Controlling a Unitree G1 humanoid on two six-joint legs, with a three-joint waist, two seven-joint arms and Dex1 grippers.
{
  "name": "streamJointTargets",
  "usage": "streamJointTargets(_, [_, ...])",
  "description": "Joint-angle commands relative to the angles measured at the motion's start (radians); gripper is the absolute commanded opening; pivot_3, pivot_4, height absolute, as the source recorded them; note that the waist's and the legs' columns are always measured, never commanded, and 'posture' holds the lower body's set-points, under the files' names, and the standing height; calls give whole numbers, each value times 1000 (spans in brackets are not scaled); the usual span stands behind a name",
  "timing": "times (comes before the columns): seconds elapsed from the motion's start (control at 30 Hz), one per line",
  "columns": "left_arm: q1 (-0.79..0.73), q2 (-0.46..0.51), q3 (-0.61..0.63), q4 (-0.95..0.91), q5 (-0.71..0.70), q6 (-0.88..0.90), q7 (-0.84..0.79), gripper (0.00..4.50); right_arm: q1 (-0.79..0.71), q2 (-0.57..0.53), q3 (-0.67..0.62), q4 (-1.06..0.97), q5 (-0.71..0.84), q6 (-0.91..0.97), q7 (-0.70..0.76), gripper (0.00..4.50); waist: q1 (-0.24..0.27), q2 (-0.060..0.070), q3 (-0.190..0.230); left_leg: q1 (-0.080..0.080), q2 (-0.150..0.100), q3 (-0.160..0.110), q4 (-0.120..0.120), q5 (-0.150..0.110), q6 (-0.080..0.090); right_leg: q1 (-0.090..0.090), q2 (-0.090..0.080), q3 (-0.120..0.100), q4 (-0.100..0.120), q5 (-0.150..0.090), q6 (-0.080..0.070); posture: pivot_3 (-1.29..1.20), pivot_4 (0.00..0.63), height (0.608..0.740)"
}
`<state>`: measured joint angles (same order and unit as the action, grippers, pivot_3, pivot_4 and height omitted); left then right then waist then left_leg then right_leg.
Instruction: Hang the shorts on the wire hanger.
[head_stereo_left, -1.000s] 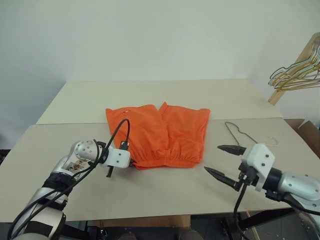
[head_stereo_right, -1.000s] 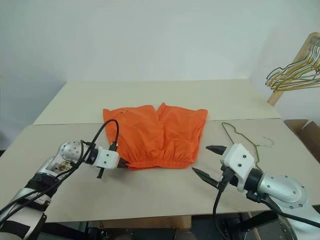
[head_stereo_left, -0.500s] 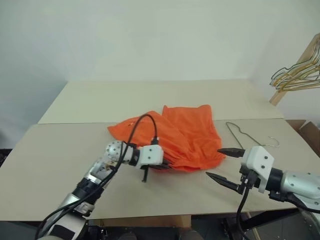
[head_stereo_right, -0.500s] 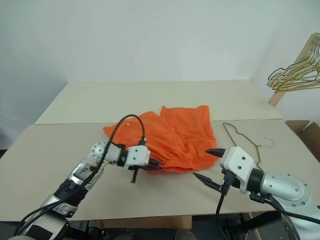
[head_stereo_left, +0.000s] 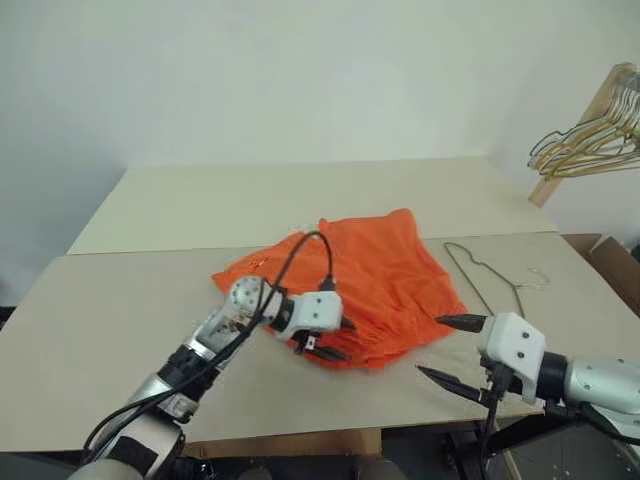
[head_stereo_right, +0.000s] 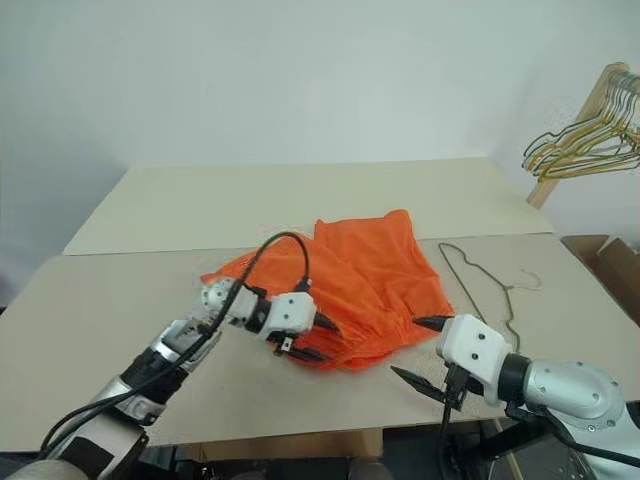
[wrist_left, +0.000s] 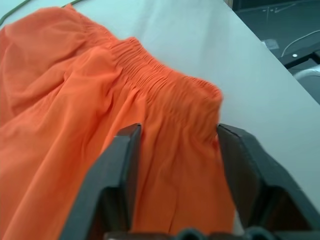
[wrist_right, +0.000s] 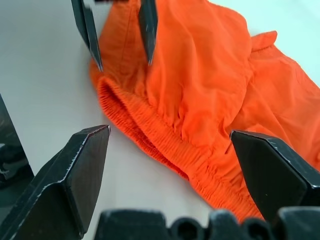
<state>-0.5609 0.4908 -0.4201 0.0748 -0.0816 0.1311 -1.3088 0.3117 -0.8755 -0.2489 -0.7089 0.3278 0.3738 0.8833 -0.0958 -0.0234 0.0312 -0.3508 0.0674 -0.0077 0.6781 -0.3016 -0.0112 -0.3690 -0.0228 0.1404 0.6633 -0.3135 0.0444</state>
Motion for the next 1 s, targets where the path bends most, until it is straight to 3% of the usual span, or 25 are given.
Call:
streamJointTargets(0.03, [-16,36,61,-56,-62,-6,-38,3982,-23,-11,22,-32,-19,-28,5,4500,-1,0,0,0,0,0,0,0,0,0,0,0,0,0,0,-96,33,740])
streamJointTargets(0.1, [-7,66,92,-61,-87,-15,-53,4461,-49,-11,69,-28,-49,-28,-4,4500,-1,0,0,0,0,0,0,0,0,0,0,0,-1,0,0,-97,36,740])
streamJointTargets(0.4, [47,232,184,-108,-216,-23,-211,4461,-202,-4,404,60,-264,-16,-29,4500,1,2,5,5,0,0,0,0,0,0,0,0,-1,0,0,-86,45,740])
streamJointTargets(0.6, [74,256,198,-131,-226,-7,-203,4461,-311,54,574,134,-366,-55,-13,4500,2,0,14,4,0,0,1,0,0,-1,0,-1,-1,0,0,-70,54,740])
streamJointTargets(0.83, [95,262,204,-166,-232,13,-182,4461,-397,123,688,232,-490,-51,-32,4500,2,0,15,4,0,0,1,0,1,-1,0,-1,-1,0,0,-40,53,740])
streamJointTargets(1.0, [119,278,216,-189,-232,18,-165,4500,-429,144,693,272,-522,-39,-36,3358,4,0,15,5,0,-1,1,0,1,-1,0,-1,0,0,0,-25,47,740])
